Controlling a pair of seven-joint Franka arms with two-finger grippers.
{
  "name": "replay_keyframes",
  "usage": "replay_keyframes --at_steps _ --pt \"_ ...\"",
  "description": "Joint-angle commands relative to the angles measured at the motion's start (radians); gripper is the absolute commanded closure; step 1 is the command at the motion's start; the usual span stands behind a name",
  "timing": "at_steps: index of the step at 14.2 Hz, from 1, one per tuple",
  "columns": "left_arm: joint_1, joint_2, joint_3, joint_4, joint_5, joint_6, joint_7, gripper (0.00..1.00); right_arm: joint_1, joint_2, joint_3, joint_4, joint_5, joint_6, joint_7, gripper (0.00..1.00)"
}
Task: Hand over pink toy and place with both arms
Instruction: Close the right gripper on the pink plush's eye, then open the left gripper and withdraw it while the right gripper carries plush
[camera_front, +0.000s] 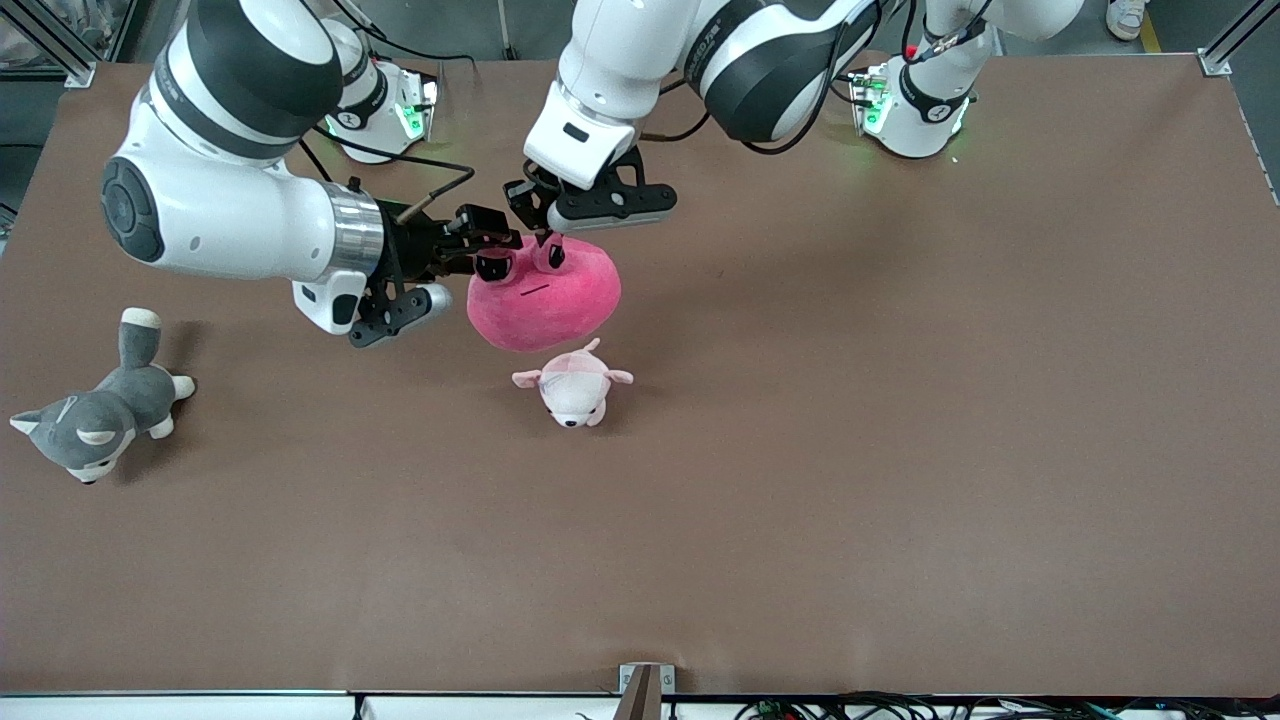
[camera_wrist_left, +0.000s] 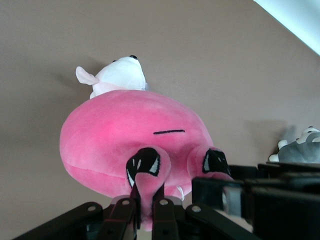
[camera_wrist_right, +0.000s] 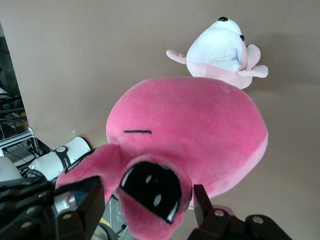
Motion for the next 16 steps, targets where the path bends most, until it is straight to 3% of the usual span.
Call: replay_keyframes --at_steps 1,4,5,10,11,12,13,14,16 --pt "-0.013 0.009 0.006 0.028 -0.014 0.0 -0.011 1.0 0.013 0.003 -0.01 -0.005 -0.015 0.006 0.008 0.29" --pt "-0.013 0.009 0.006 0.028 -0.014 0.0 -0.011 1.0 0.01 0.003 -0.01 -0.007 -0.024 -0.003 0.002 0.89" --pt "-0.013 0.009 0.006 0.028 -0.014 0.0 -0.011 1.0 0.012 0.001 -0.01 -0.007 -0.03 -0.002 0.008 0.97" --pt "-0.013 0.009 0.006 0.028 -0.014 0.0 -0.011 0.99 -0.01 -0.001 -0.017 -0.004 -0.059 -0.006 0.01 1.0" --pt "-0.011 0.009 0.008 0.028 -0.014 0.0 -0.01 0.95 -0.01 -0.002 -0.016 -0.004 -0.079 -0.006 0.02 1.0" --pt "-0.011 0.009 0.006 0.028 -0.014 0.0 -0.01 0.84 -0.008 -0.002 -0.016 -0.002 -0.089 -0.008 0.031 1.0" --pt "-0.008 0.008 0.008 0.027 -0.014 0.0 -0.008 0.55 -0.006 -0.001 -0.016 -0.002 -0.09 -0.011 0.031 1.0" --pt "-0.008 0.003 0.012 0.027 -0.012 0.0 -0.001 0.01 -0.005 -0.002 -0.016 -0.004 -0.092 -0.012 0.033 1.0" --pt "-0.005 -0.003 0.011 0.025 -0.012 -0.006 -0.002 0.0 -0.005 -0.002 -0.016 -0.002 -0.092 -0.02 0.049 1.0"
